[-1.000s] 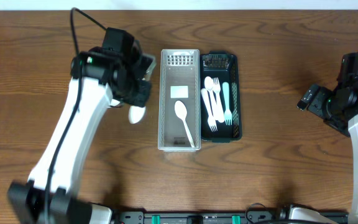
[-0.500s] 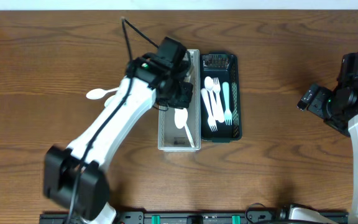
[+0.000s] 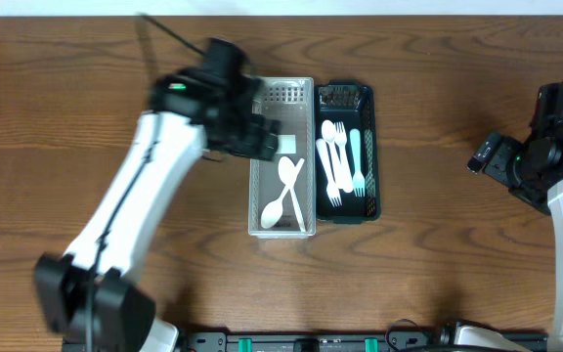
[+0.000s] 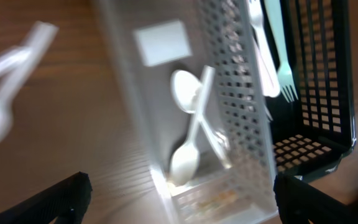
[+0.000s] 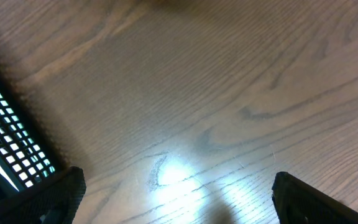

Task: Pack container
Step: 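Place the white spoon into the clear tray, then lower the left gripper onto a white spoon and close on it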

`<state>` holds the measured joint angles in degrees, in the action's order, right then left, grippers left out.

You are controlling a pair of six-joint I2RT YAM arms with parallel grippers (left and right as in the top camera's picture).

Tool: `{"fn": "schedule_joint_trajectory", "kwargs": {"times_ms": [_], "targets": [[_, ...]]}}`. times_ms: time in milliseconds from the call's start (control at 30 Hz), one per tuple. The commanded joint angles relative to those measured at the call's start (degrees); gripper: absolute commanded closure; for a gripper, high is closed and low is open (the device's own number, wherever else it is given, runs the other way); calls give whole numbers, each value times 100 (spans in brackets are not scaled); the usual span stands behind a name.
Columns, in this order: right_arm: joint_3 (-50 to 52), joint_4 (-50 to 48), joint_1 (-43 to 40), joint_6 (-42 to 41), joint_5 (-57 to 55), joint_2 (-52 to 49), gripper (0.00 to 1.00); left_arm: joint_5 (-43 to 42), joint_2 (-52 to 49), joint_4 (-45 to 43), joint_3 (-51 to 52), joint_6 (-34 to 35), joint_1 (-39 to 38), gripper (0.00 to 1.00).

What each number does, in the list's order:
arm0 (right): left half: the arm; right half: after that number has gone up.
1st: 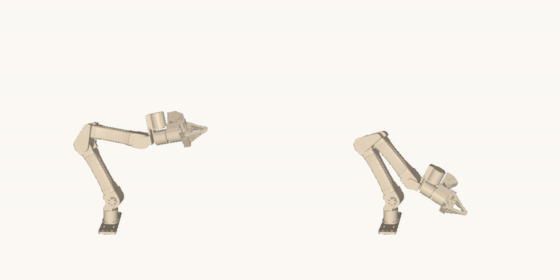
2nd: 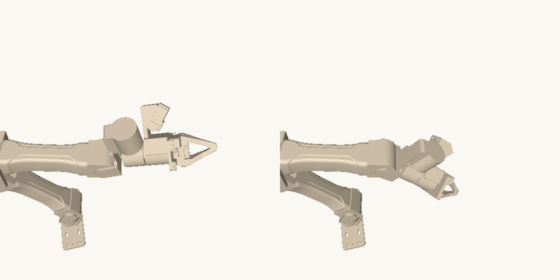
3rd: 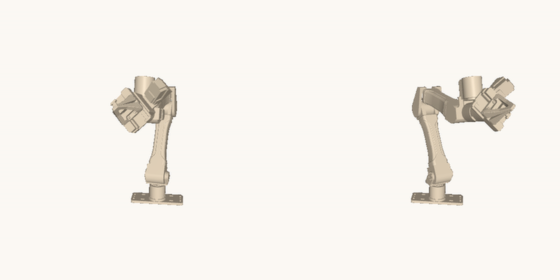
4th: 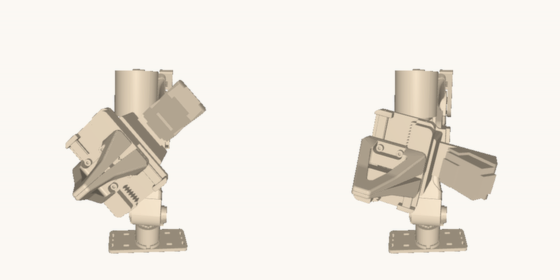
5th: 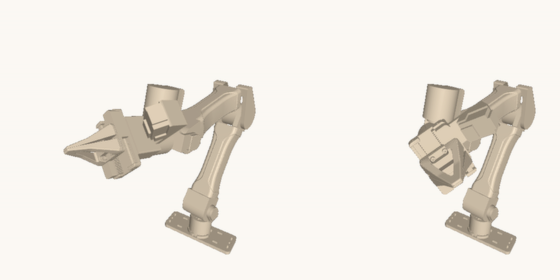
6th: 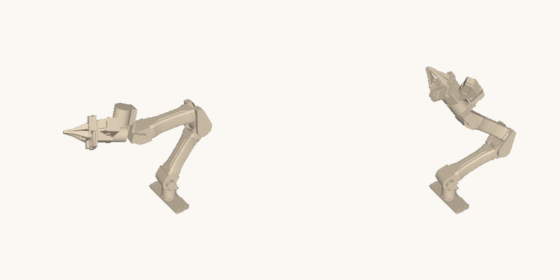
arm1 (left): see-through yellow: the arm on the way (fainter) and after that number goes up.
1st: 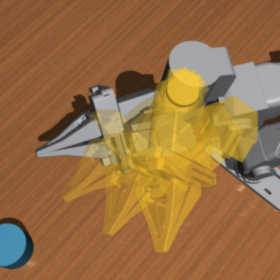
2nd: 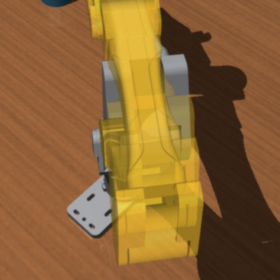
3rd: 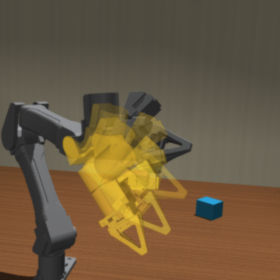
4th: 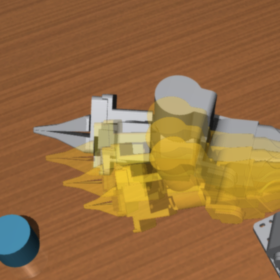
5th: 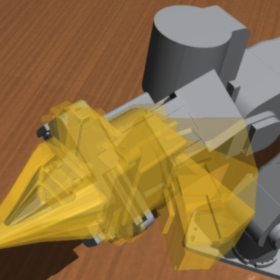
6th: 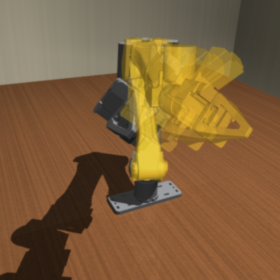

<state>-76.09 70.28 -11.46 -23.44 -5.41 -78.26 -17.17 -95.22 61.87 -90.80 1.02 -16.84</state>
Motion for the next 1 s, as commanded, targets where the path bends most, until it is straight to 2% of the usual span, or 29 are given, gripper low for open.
{"fn": "schedule_joint_trajectory", "kwargs": {"times_ms": [0, 167, 333, 367, 533, 733, 833, 967], "targets": [[13, -4, -52, 35, -39, -9, 1, 417, 131, 129, -87, -529, 562, 4], [13, -4, -52, 35, -37, -9, 1, 632, -116, -343, 157, -531, 1381, 5], [13, 15, -52, 35, -39, -9, 1, 625, -715, -833, 160, -557, 1794, 24], [13, 24, -52, 35, -39, -9, 1, 625, -817, -870, 160, -699, 1814, 27], [13, 48, -52, 35, -39, -9, 1, 603, -1572, -796, 160, -2446, 1775, 28], [13, 48, -52, 35, -39, -9, 1, 586, -2232, -761, 160, -3713, 1705, 36], [13, 17, -52, 35, -46, -9, 1, 586, -2382, -855, 160, -4068, 1676, 37], [13, 11, -52, 35, -85, -9, 1, 586, -2406, -997, 160, -4118, 1674, 37]]}}
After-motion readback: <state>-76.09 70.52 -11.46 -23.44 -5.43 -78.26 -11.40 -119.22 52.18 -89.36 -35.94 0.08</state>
